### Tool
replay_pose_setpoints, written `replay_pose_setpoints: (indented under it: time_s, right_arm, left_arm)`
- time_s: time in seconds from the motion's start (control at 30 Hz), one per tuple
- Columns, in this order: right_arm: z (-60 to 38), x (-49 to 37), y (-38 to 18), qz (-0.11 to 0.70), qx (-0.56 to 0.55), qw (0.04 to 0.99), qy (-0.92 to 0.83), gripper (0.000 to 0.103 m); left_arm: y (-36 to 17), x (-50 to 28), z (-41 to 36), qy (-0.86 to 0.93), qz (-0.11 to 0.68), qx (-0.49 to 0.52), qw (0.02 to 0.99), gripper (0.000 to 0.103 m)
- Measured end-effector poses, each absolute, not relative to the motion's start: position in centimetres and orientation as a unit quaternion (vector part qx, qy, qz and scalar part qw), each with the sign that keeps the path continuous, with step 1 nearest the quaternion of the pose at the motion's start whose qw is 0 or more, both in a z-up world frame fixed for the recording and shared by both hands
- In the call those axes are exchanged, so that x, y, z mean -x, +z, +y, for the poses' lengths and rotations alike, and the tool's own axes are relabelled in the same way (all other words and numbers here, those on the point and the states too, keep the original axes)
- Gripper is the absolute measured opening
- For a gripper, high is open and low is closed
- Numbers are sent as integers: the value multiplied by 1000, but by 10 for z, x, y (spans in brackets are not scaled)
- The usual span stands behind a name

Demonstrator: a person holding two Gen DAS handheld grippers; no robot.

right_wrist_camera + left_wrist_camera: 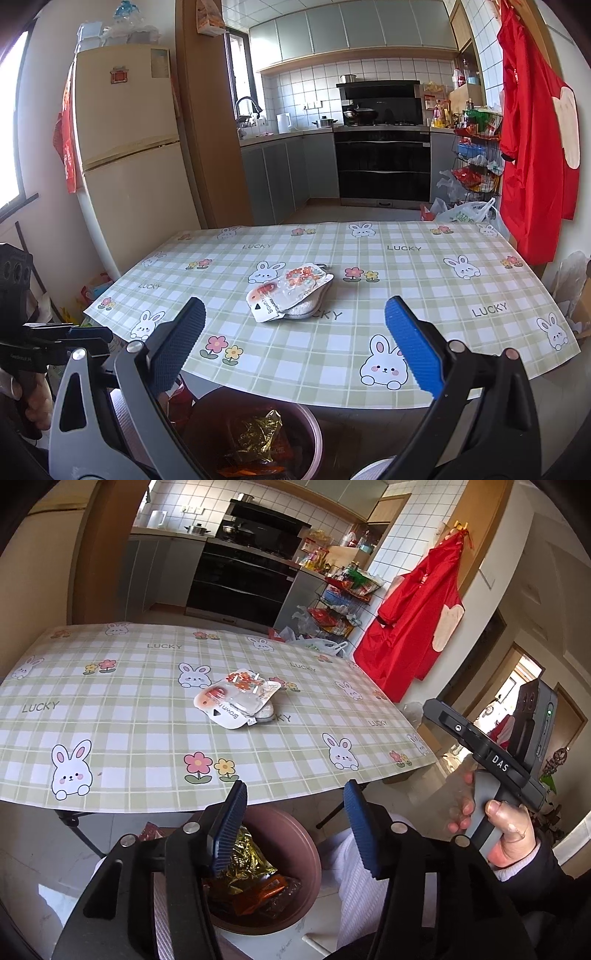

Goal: Collect trash
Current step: 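Grasp the clear plastic tray with the flower label using the left tool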

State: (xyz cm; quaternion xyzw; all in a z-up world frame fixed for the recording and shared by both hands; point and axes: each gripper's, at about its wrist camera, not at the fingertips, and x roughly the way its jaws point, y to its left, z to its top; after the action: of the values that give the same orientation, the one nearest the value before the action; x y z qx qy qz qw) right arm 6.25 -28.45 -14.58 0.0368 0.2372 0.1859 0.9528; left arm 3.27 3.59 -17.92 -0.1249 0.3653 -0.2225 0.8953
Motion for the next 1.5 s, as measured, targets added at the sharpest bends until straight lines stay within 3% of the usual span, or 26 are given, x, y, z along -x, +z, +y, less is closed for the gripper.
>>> replay_pose_setpoints:
  time_s: [0.23, 0.4, 0.83, 1.3, 1.5]
  right_arm:
    - [-284, -66, -150, 246, -38, 951, 185, 97]
    - [-282, -70, -156, 256, -38, 948, 185, 97]
    - [-284, -92, -182, 290, -46, 939, 179, 97]
    - [-301, -149, -221, 326, -63, 931, 153, 97]
    - [-323, -185, -226, 322, -97, 932, 133, 97]
  left_arm:
    - [-183, -41, 45, -167, 374, 119, 905, 80]
    - [-188, -49, 48, -141, 383, 107, 907, 89]
    - [-202, -101, 28, -149, 386, 58, 908, 89]
    - [-255, -247, -57, -151, 411, -75, 896, 89]
    - [-277, -298, -99, -141, 416, -135, 888, 77]
